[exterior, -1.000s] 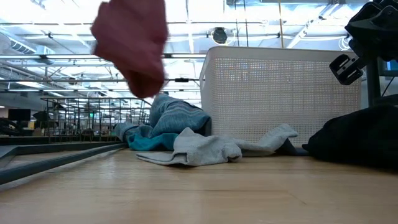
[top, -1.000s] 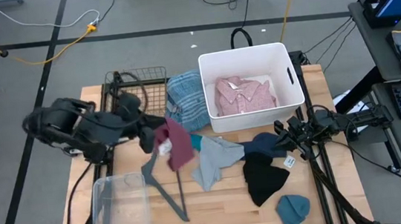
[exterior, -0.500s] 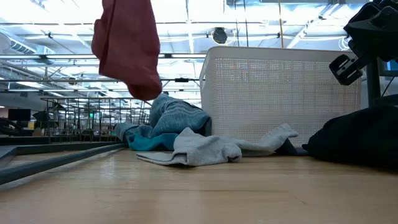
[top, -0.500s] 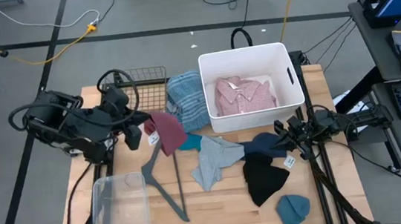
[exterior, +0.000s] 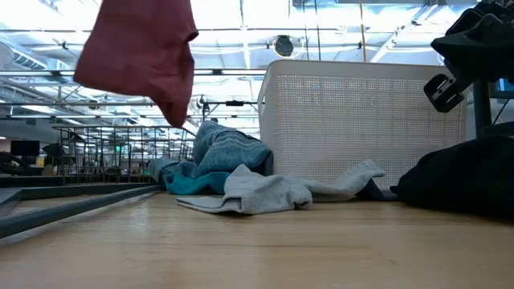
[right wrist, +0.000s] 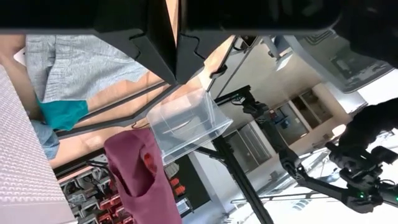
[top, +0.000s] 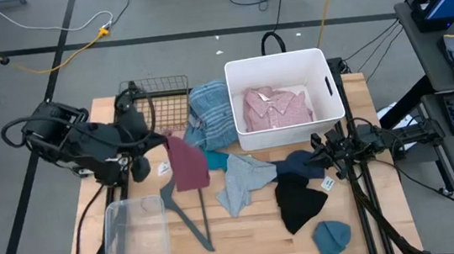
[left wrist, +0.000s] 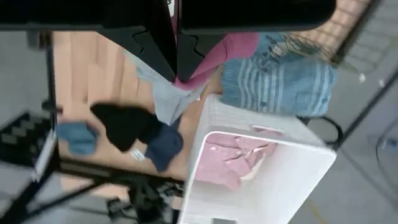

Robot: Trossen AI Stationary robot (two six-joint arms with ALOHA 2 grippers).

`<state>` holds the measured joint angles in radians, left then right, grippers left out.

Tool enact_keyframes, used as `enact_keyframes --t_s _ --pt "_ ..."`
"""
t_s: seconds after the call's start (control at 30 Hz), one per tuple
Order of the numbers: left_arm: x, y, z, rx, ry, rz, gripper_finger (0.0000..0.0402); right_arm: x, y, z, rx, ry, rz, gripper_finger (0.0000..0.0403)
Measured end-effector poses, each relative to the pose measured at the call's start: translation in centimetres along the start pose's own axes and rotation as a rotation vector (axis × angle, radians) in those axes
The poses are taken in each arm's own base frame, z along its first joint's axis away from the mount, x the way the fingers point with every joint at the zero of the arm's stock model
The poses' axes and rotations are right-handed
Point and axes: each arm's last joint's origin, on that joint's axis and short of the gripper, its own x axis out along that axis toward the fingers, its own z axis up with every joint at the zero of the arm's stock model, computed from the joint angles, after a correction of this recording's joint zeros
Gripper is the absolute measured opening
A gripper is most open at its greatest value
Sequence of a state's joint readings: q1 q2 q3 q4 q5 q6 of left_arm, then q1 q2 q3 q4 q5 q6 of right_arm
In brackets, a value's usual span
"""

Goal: Pick & Place Cloths
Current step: Put the pink boxers into the transparent bin

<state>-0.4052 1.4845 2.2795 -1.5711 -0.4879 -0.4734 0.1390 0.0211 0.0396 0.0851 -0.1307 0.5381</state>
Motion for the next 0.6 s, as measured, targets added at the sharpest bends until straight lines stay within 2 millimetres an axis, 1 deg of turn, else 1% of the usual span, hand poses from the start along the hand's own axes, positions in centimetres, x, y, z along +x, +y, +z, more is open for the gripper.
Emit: enact_keyframes --t_s 0.07,0.13,0.2,0.33,0.6 --pt "-0.1 -0.2 -0.1 0.06 0.001 -0.01 0.0 0.0 0.0 0.0 0.008 0.0 0.0 0.0004" --pt "-0.4 -0.2 -0.2 0.055 -0.004 -0.021 0.0 0.0 0.0 0.0 0.025 0.0 0.0 0.0004" --pt "-0.8 0.0 -0.3 -0.01 -0.009 -0.032 0.0 0.0 0.0 0.0 0.03 0.0 0.0 0.0004" --pt "-1.3 0.2 -0.4 -0.194 -0.008 -0.051 0.0 0.0 0.0 0.0 0.03 -0.002 -0.002 0.0004" --pt "-1.5 -0.8 -0.9 -0.448 0.146 -0.23 0.0 0.0 0.0 0.0 0.03 -0.002 -0.003 0.0004"
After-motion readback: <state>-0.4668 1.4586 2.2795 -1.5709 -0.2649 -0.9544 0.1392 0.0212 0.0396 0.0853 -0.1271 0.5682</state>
